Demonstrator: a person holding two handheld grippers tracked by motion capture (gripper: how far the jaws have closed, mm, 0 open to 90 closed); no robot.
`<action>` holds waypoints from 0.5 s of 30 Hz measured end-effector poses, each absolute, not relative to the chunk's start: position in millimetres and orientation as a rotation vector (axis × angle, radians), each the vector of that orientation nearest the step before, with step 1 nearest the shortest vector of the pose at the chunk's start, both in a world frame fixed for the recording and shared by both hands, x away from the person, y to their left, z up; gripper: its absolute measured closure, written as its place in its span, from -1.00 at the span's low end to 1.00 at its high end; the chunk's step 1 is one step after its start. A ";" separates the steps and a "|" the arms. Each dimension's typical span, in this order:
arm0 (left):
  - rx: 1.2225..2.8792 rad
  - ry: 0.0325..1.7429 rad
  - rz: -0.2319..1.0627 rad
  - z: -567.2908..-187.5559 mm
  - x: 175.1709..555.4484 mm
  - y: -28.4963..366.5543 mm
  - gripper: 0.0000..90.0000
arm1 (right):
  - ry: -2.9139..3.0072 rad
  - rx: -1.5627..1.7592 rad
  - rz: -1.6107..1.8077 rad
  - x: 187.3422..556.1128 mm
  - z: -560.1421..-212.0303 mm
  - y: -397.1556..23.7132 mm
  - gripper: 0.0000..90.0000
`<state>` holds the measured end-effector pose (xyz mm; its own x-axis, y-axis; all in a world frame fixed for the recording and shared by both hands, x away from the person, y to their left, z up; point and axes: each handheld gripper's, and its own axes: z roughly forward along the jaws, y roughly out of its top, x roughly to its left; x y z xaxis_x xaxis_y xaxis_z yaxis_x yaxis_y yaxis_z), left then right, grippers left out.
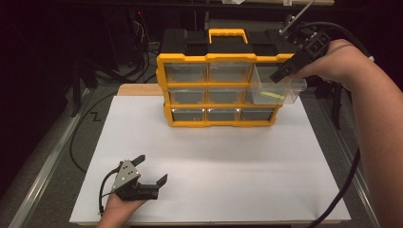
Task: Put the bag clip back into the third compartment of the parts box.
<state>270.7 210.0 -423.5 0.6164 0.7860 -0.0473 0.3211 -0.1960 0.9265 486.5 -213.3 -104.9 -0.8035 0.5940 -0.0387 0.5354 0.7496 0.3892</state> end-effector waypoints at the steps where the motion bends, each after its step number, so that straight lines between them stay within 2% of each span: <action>1: 1.777 0.904 0.548 -423.6 271.0 210.1 -0.99 | 2.788 0.903 0.545 482.3 -104.6 -214.3 -0.01; 10: 1.767 0.919 0.552 -422.4 269.9 211.1 -0.99 | 2.792 0.882 0.553 439.7 -100.8 -223.9 -0.06; 15: 1.760 0.914 0.549 -422.0 269.8 210.3 -0.99 | 2.786 0.871 0.542 416.0 -105.7 -227.4 -0.26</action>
<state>269.8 210.3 -422.0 0.6057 0.7936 -0.0575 0.3216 -0.1781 0.9300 416.0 -227.4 -105.7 -0.8142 0.5780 -0.0543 0.5154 0.7628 0.3905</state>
